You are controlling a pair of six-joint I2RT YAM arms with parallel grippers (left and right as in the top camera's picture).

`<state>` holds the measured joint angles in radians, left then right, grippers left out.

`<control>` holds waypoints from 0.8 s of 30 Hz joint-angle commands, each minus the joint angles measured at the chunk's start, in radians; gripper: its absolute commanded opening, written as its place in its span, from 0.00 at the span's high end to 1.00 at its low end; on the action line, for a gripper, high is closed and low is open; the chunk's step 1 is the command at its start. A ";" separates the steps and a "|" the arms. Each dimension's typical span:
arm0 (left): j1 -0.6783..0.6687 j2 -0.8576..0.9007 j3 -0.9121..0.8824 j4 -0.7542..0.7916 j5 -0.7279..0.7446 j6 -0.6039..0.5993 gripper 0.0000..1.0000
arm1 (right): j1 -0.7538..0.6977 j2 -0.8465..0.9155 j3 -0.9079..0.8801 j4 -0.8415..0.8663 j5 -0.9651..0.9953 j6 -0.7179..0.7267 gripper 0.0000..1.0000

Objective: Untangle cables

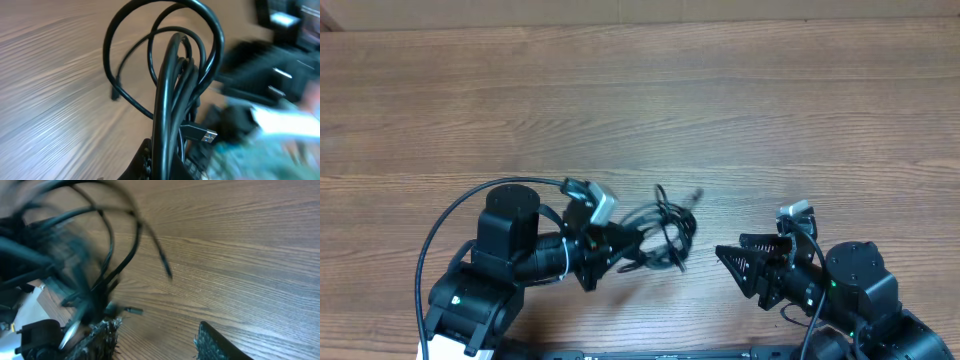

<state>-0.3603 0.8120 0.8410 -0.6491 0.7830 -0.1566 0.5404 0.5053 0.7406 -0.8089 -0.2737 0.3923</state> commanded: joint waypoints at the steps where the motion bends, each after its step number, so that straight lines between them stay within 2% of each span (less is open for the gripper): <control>1: -0.005 -0.002 0.003 0.004 -0.218 -0.185 0.96 | 0.004 -0.001 0.012 0.003 0.010 0.030 0.48; 5: -0.005 0.000 0.003 -0.006 -0.277 -0.096 0.96 | 0.004 -0.001 0.012 0.000 0.010 0.030 0.46; 6: -0.005 0.008 0.003 -0.021 -0.436 -0.082 0.96 | 0.004 -0.001 0.012 0.000 0.010 0.030 0.46; 8: -0.007 0.022 0.003 -0.043 -0.640 -0.082 0.96 | 0.004 -0.001 0.012 0.000 0.010 0.030 0.46; 10: -0.007 0.037 0.003 -0.048 -0.673 -0.082 0.96 | 0.004 -0.001 0.012 0.000 0.010 0.030 0.46; 13: -0.007 0.061 0.003 -0.045 -0.574 -0.055 0.96 | 0.005 -0.001 0.012 0.000 0.004 0.033 0.46; 18: -0.007 0.085 0.003 -0.047 -0.252 0.204 0.96 | 0.004 -0.001 0.012 0.000 0.004 0.051 0.44; 21: -0.007 0.090 0.003 -0.056 -0.142 0.321 0.96 | 0.004 -0.001 0.012 0.002 0.028 0.048 0.44; 22: -0.007 0.090 0.003 -0.066 -0.141 0.375 0.92 | 0.004 0.000 0.012 0.006 0.043 0.048 0.44; 23: -0.007 0.091 0.003 -0.073 -0.149 0.430 0.80 | 0.004 0.000 0.012 0.016 0.055 0.048 0.44; 24: -0.007 0.091 0.003 -0.077 -0.166 0.467 0.71 | 0.004 0.000 0.012 0.026 0.061 0.045 0.44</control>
<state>-0.3653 0.9035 0.8402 -0.7197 0.5175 0.0753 0.5404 0.5053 0.7406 -0.8047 -0.2558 0.4366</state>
